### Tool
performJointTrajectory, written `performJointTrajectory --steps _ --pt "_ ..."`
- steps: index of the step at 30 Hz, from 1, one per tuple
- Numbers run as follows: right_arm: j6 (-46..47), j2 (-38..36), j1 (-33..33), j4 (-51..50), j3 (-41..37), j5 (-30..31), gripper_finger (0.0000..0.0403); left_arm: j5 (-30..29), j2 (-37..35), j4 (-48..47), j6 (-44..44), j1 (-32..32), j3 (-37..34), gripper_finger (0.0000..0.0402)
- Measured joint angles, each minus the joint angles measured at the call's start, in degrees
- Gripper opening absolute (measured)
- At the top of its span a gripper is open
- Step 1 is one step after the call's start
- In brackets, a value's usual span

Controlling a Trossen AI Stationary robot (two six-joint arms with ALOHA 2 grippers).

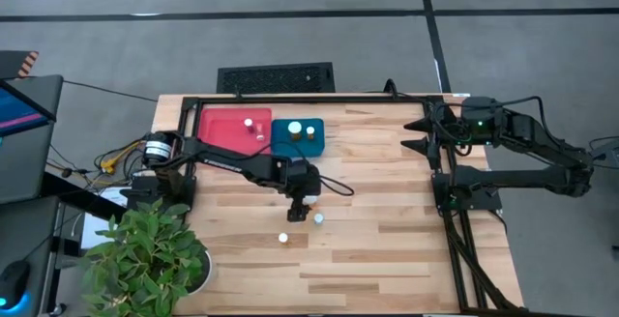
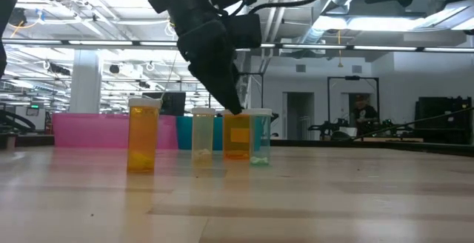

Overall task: Pick and place medicine bottles into bin by pill shape (circle, oval)
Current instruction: Put the orange capsule bottle into the blue bin

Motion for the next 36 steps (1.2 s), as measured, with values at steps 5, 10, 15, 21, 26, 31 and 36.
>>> performJointTrajectory --steps 5,10,15,21,26,31,36 --pt "-0.13 0.0 0.0 0.0 0.0 -0.02 0.0276 -0.57 0.0 -0.38 0.04 0.07 0.0 0.0296" --pt "-0.15 0.02 0.0 0.02 -0.01 -0.02 0.0276 -1.51 0.0 -0.42 0.73 0.02 0.0 0.0254" --pt "-0.11 0.02 0.0 0.01 0.0 -0.02 0.0276 -0.93 0.82 -0.81 1.03 0.04 0.07 0.022" --pt "0.02 0.0 0.0 0.02 -0.01 0.0 0.0276 -1.69 0.7 -1.26 0.42 -0.06 0.07 0.0197" --pt "0.02 0.0 0.02 0.0 0.0 0.0 0.0276 -1.93 0.61 -1.4 -2.79 -0.07 0.07 0.0206" --pt "0.02 0.0 0.0 0.02 0.01 0.0 0.0276 -3.52 -0.65 -2.51 -8.44 0.3 0.71 0.0202" --pt "-0.01 0.01 0.02 0.01 0.01 0.02 0.0276 -10.48 -2.11 -11.56 -12.31 1.89 5.57 0.0205"
